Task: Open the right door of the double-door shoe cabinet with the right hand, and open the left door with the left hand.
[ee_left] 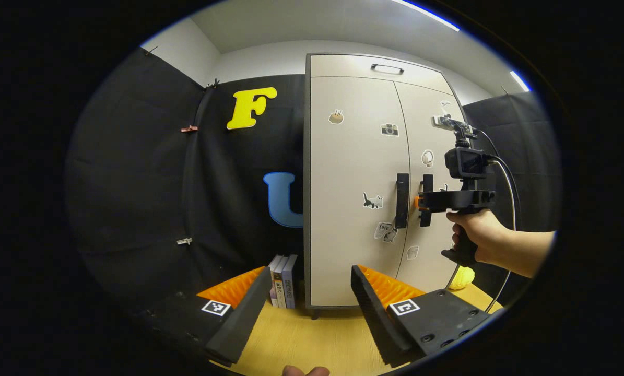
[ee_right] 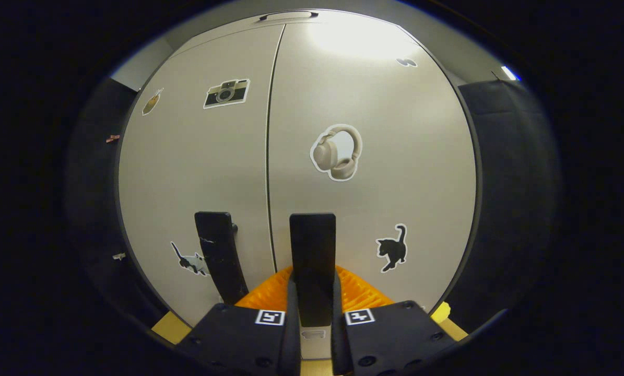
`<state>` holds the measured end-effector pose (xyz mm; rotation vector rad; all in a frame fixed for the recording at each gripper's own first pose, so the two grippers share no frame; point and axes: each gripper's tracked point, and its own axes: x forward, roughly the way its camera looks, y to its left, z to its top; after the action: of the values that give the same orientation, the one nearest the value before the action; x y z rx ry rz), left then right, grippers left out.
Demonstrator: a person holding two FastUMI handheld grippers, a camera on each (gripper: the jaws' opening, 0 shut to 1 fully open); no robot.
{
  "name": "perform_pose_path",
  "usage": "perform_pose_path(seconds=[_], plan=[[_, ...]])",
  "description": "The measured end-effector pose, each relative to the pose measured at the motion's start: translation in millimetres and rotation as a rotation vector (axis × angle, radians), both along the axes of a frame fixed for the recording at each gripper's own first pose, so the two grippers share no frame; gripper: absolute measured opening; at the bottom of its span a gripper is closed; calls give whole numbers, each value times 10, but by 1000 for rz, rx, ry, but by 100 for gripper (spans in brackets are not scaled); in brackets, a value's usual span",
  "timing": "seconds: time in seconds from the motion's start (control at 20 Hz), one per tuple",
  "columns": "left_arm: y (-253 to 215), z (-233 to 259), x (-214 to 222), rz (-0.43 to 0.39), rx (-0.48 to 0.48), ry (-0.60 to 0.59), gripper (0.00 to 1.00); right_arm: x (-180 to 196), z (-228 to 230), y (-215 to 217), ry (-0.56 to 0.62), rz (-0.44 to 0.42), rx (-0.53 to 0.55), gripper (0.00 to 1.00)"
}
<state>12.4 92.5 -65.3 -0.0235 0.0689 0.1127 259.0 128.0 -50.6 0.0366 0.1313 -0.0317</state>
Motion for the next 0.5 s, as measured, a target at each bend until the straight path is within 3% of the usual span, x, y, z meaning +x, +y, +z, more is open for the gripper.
perform_pose_path(seconds=[0.5], plan=[[-272,104,-136,3,9,-10,95,-300,107,-98,10,125,59,26]])
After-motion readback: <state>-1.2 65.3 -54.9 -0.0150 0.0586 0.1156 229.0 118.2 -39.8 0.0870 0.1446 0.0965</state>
